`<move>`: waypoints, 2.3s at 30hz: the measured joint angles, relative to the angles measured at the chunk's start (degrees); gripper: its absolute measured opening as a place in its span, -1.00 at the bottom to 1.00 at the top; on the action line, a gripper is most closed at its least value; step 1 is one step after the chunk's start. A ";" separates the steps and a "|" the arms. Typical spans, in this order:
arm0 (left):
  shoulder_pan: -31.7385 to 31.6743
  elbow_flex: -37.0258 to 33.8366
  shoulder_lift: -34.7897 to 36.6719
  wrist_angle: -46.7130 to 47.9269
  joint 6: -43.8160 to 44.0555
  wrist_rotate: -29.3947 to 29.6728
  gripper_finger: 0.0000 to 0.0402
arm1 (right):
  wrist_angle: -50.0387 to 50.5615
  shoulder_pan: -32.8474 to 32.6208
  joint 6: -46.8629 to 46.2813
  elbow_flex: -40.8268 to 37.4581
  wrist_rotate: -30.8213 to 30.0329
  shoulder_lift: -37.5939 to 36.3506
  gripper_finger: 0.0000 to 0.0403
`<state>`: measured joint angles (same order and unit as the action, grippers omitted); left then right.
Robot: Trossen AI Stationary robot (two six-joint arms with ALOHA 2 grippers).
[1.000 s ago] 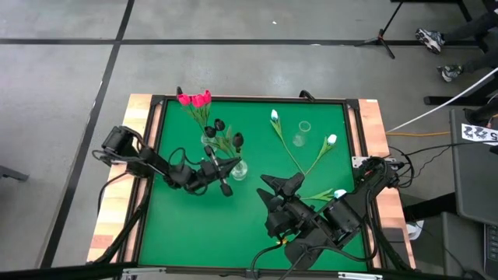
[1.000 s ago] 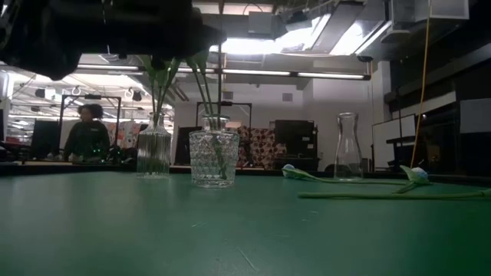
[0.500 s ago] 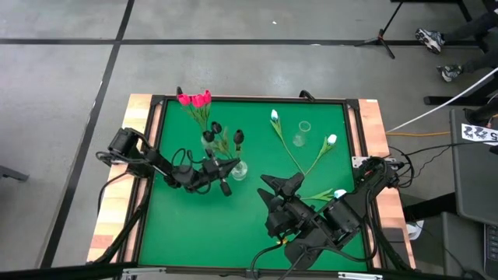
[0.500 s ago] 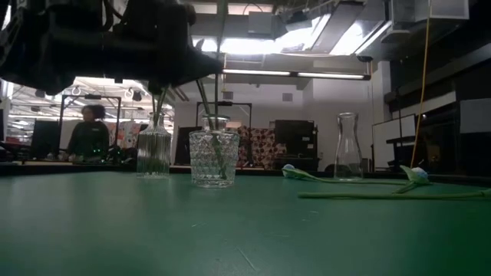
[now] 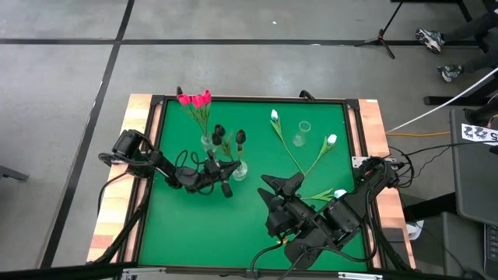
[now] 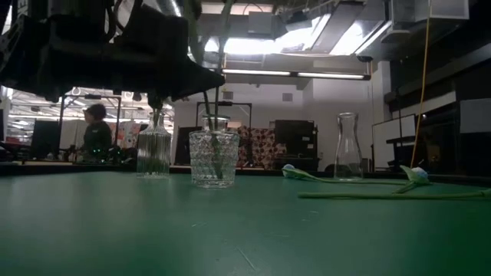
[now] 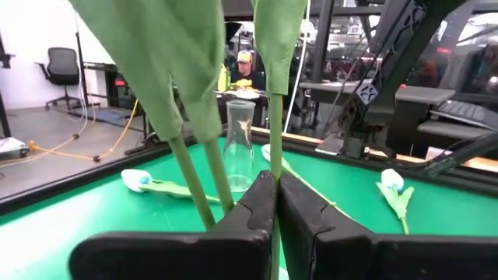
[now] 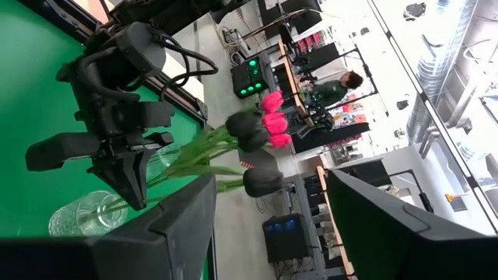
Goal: Sort flowers into vase by color
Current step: Put the black tulip into the middle transparent vase, then put the top white tulip into the top right transparent vase
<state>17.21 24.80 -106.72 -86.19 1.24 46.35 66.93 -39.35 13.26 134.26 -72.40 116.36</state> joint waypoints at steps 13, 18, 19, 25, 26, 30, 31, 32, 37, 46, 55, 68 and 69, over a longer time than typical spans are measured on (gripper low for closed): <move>3.09 -0.26 -0.28 7.23 -6.27 0.22 -0.42 | 0.68 0.00 0.02 0.00 0.94 0.00 0.22; 3.56 -0.26 -0.17 9.75 -6.21 0.75 -0.07 | 0.71 0.00 0.02 0.00 1.05 0.00 0.22; 3.55 -0.26 -0.02 9.77 -6.24 1.55 0.00 | 0.71 0.00 0.02 0.00 1.07 0.00 0.22; 4.04 -0.25 4.30 9.71 -10.63 4.09 0.31 | 0.71 0.00 0.04 0.00 0.99 0.00 0.22; 4.34 -0.24 5.46 10.55 -10.65 4.12 0.33 | 0.72 0.00 0.04 0.00 0.84 0.00 0.22; 5.97 -0.22 10.77 18.64 -6.03 4.04 0.35 | 0.86 0.00 0.31 0.00 -0.53 0.00 0.22; 6.44 -0.20 12.13 21.48 -4.45 4.05 0.34 | 1.09 0.07 0.24 0.00 -0.95 0.00 0.22; 6.99 -0.20 13.49 24.76 -2.97 4.06 0.34 | 1.44 0.24 -0.08 0.00 -1.42 0.00 0.22; 9.60 -0.20 20.78 38.77 3.82 4.06 0.32 | 14.02 2.68 -19.52 0.02 0.67 -0.38 0.22; 11.21 -0.13 36.33 65.79 29.45 2.60 0.32 | 23.27 15.78 -39.42 -5.93 30.14 -3.64 0.22; 11.26 -0.11 44.08 78.33 43.69 -2.14 0.32 | 22.64 29.59 -38.42 -19.38 46.65 -4.36 0.22; 11.26 -0.11 44.52 77.83 47.55 -5.05 0.32 | -9.62 39.87 -27.95 -54.87 59.44 -11.48 0.22; 11.26 -0.11 44.52 77.87 48.10 -6.47 0.32 | -12.08 40.66 -27.66 -57.11 60.01 -12.34 0.22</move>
<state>28.47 24.69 -62.19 -8.32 49.34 39.88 54.85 1.30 -14.41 77.14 -12.39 104.01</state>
